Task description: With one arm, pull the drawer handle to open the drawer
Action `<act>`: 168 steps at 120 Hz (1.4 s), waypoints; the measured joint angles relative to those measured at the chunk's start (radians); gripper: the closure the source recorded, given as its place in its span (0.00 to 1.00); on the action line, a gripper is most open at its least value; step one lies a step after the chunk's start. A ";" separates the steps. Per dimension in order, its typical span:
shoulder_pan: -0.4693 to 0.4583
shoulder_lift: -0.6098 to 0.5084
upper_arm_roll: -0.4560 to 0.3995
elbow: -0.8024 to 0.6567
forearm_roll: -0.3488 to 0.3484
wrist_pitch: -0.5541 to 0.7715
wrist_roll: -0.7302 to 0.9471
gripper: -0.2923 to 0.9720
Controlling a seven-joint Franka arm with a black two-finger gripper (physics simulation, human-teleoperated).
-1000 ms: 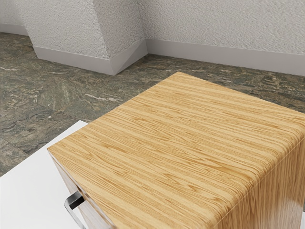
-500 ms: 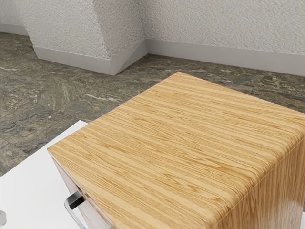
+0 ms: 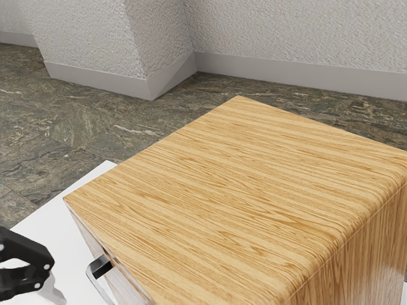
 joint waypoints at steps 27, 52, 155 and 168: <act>-0.015 0.005 0.015 -0.041 0.006 0.028 -0.052 0.23; -0.017 -0.005 0.014 -0.069 -0.003 0.022 -0.088 0.23; -0.058 0.047 0.127 -0.122 0.046 0.149 -0.143 0.23; -0.055 0.018 0.126 -0.147 0.046 0.126 -0.147 0.23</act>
